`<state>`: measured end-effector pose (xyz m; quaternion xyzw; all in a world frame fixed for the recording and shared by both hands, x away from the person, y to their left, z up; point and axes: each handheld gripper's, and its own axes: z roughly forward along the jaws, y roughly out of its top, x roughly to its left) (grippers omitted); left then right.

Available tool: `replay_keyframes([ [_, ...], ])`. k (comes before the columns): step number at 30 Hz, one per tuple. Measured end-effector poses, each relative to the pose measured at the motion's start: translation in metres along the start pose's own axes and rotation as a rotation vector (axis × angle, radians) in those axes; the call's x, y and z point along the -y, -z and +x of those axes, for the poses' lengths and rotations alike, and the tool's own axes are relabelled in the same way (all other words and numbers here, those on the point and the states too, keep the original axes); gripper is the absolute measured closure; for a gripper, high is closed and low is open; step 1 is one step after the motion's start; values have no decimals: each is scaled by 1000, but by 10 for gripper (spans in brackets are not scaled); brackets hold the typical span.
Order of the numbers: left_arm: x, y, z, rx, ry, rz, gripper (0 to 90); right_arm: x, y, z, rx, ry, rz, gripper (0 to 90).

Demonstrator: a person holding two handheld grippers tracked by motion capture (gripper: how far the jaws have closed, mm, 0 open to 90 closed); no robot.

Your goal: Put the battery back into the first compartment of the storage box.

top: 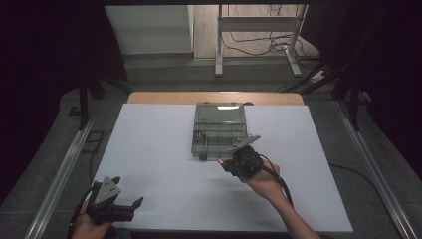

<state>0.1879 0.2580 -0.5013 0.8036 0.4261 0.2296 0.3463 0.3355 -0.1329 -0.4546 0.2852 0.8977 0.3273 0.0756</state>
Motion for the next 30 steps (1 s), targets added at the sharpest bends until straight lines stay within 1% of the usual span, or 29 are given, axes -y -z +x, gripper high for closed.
replay_keyframes([
  [4, 0, 0, 0, 1, 1, -1, 16, -8, -5, -3, -7, -9, -2, 763],
  [9, 0, 0, 0, 4, 2, 0, 16, -18, -11, -8, -2, -5, -1, 763],
  [11, 0, 0, 1, 5, 5, 0, 16, -22, -13, -9, 3, -16, 4, 763],
  [13, 0, 0, 1, 8, 9, -2, 16, -26, -15, -12, 7, -9, 1, 763],
  [15, 0, 0, 2, 9, 11, -4, 16, -30, -18, -14, 9, -13, 1, 763],
  [20, 0, 0, 1, 8, 6, -1, 16, -39, -24, -19, 18, -20, 6, 763],
  [30, 0, 0, 2, 12, 9, -4, 16, -57, -40, -29, 40, -32, 15, 763],
])
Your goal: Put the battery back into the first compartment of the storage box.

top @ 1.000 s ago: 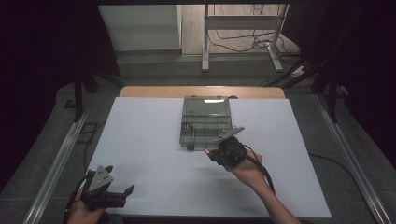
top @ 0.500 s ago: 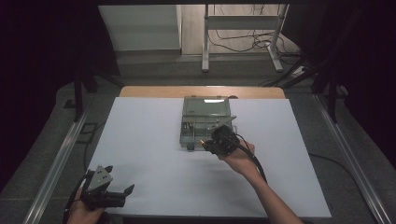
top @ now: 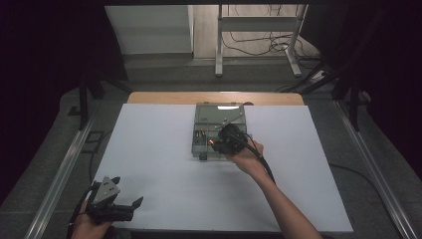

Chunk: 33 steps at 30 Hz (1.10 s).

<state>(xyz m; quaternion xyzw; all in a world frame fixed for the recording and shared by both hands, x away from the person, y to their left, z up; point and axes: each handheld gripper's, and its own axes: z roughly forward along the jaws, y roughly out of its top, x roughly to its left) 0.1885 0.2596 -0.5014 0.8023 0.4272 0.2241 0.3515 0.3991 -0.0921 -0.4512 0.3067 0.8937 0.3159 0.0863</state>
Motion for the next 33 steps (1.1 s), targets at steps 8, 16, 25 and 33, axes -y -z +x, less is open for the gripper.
replay_keyframes([
  [8, 0, 0, 0, 2, -2, 1, 16, -15, -13, -5, 19, -4, 7, 763],
  [16, 0, 0, 1, 5, -2, 2, 16, -31, -25, -11, 31, -19, 7, 763],
  [25, 0, 0, 1, 10, 0, -1, 16, -52, -41, -17, 45, -37, 5, 763],
  [33, 0, 0, 1, 14, -2, -1, 16, -62, -59, -22, 70, -56, 13, 763],
])
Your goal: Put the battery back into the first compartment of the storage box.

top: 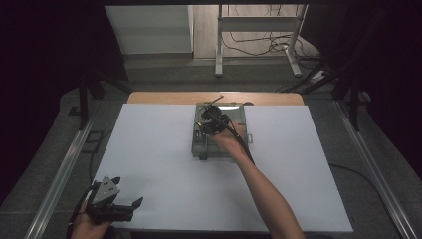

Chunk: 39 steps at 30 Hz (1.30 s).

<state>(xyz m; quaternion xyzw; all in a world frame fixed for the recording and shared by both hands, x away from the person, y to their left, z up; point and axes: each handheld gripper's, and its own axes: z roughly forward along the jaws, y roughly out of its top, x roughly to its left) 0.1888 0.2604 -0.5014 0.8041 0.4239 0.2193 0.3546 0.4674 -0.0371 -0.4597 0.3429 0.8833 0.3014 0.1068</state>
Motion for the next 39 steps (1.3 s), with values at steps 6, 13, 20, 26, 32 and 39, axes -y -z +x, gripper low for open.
replay_keyframes([
  [6, 0, 0, 0, 1, -4, 3, 16, -1, -13, -5, 25, -24, 3, 763],
  [13, 0, 0, 0, 1, -4, 3, 16, -3, -25, -6, 37, -37, 8, 763],
  [20, 0, 0, 0, 0, -8, 3, 16, -4, -26, -6, 14, -44, -25, 612],
  [26, 0, 0, -1, -1, -11, 4, 16, -3, -17, -6, 28, -37, -47, 477],
  [32, 0, 0, -1, -2, -11, 5, 17, 0, -10, 1, 21, 17, -45, 389],
  [39, 0, 0, -2, -4, -14, 5, 17, 7, -1, 9, 0, 49, -50, 352],
])
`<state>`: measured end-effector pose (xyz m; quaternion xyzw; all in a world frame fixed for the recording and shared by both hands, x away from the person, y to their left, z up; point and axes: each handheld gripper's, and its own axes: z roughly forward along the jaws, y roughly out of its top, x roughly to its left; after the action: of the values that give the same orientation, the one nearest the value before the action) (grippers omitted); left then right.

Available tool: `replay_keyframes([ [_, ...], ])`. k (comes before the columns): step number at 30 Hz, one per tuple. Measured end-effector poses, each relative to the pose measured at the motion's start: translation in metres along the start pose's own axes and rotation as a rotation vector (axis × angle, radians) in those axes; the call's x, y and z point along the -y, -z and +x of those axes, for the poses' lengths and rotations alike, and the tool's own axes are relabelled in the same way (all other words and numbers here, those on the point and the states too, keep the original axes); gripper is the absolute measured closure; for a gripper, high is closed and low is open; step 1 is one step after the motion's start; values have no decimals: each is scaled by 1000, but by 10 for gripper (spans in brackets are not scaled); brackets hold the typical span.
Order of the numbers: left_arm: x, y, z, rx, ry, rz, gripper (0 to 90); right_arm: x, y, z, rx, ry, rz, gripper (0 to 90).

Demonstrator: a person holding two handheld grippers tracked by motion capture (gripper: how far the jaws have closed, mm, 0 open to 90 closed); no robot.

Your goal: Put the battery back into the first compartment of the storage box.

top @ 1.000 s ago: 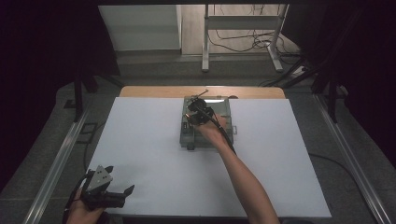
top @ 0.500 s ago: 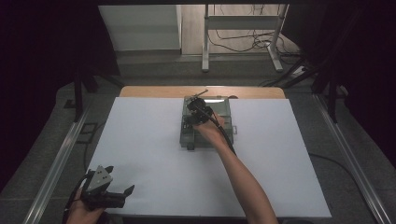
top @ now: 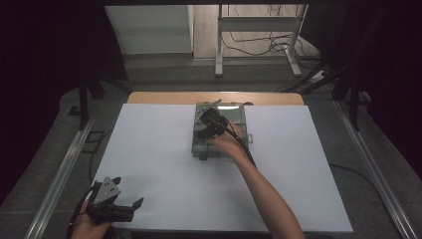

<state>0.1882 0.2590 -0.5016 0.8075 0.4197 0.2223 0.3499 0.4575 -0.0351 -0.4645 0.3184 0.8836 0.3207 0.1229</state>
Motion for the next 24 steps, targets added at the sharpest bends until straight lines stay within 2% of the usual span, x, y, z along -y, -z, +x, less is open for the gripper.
replay_keyframes([
  [4, 0, 0, 0, -1, -1, 1, 17, 5, 9, 4, -14, 22, 1, 325],
  [10, 0, 0, 0, -3, -7, 7, 17, 18, 25, 7, -46, 28, -5, 296],
  [20, -1, -1, -1, -8, -7, 10, 18, 53, 58, 13, -88, 23, -28, 212],
  [24, -1, -1, -1, -8, -4, 10, 18, 69, 70, 14, -94, 17, -3, 131],
])
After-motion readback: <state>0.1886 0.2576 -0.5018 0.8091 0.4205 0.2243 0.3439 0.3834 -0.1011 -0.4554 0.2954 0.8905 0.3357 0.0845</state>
